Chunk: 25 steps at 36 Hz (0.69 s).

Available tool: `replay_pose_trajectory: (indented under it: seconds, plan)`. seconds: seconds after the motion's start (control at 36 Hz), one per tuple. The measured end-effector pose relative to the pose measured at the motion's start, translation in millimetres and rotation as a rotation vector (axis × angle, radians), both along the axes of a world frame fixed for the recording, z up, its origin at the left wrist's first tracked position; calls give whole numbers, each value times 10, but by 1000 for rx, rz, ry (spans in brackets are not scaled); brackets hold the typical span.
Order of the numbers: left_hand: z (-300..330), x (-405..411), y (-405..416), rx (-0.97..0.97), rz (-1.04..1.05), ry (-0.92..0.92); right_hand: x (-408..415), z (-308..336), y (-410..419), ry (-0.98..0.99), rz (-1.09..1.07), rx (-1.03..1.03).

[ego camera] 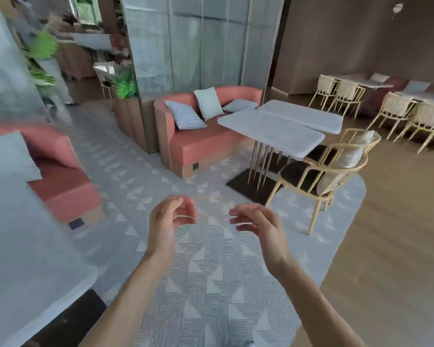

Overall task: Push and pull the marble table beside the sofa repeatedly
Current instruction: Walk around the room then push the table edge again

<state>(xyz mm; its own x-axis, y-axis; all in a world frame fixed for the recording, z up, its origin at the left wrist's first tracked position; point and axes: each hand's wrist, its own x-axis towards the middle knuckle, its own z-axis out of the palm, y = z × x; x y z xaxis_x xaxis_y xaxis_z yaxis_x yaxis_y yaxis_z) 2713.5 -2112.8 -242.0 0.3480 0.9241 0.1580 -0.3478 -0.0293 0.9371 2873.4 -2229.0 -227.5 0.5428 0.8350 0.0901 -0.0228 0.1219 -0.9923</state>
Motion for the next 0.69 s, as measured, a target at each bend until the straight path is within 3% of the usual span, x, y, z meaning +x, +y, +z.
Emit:
replay_pose_trajectory:
  seconds: [0.28,0.42,0.69]
  plan:
    - [88,93,1589,-94,413,29,475,27,2545,64,414,7]
    - [218,-184,2139,-114,724,-25,128,103,3598,61,685,-19]
    - [-135,-653,3273,-158,1034,-26,-781,-207,5164,21,1079,-45]
